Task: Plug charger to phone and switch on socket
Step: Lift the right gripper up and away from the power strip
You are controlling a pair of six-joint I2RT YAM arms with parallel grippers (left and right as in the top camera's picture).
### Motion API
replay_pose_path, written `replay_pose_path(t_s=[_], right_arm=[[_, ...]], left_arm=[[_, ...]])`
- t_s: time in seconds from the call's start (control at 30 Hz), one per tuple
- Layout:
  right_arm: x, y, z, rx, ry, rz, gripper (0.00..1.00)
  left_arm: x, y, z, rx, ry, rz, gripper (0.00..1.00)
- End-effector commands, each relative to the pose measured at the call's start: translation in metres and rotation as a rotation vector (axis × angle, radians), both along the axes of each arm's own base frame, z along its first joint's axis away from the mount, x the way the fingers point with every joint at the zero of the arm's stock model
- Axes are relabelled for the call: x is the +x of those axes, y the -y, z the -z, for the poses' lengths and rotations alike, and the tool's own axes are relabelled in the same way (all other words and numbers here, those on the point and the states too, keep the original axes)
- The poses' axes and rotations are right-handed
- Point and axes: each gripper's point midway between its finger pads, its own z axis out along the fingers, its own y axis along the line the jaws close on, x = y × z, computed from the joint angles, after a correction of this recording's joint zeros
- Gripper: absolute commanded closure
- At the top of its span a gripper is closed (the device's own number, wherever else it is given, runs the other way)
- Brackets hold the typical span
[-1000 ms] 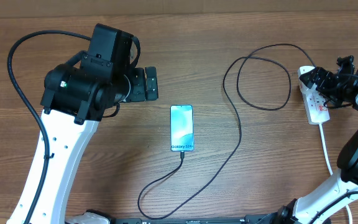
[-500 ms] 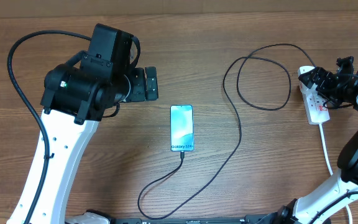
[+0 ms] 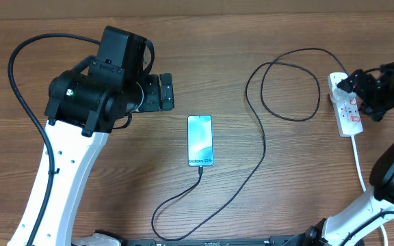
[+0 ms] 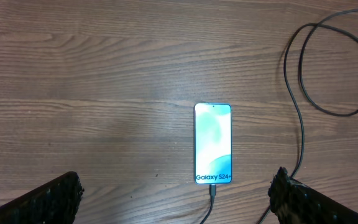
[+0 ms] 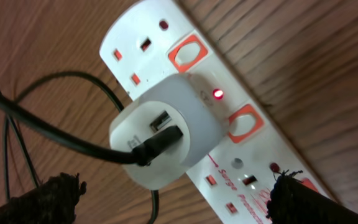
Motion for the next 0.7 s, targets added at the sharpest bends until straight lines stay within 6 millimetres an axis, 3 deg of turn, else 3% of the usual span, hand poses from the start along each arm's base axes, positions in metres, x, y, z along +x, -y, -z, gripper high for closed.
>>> replay_pose_path(t_s=[0.0, 0.17, 0.43, 0.57, 0.67], right_arm=[[0.004, 0.011, -0.068, -0.097, 0.098, 0.054, 0.0], [-0.017, 0.0, -0.127, -0.11, 0.166, 0.1, 0.0], [-0.076, -0.022, -0.219, -0.207, 0.301, 0.163, 0.0], [-0.089, -0.029, -0.24, -0.231, 0.353, 0.164, 0.0], [-0.089, -0.03, -0.241, -0.232, 0.356, 0.164, 0.0]], left_arm=[[0.003, -0.003, -0.001, 0.019, 0.01, 0.004, 0.01], [0.003, -0.003, -0.001, 0.019, 0.01, 0.004, 0.0], [0.003, -0.003, -0.001, 0.019, 0.01, 0.005, 0.0], [0.003, -0.003, -0.001, 0.019, 0.01, 0.004, 0.0], [0.003, -0.003, -0.001, 0.019, 0.01, 0.004, 0.01]])
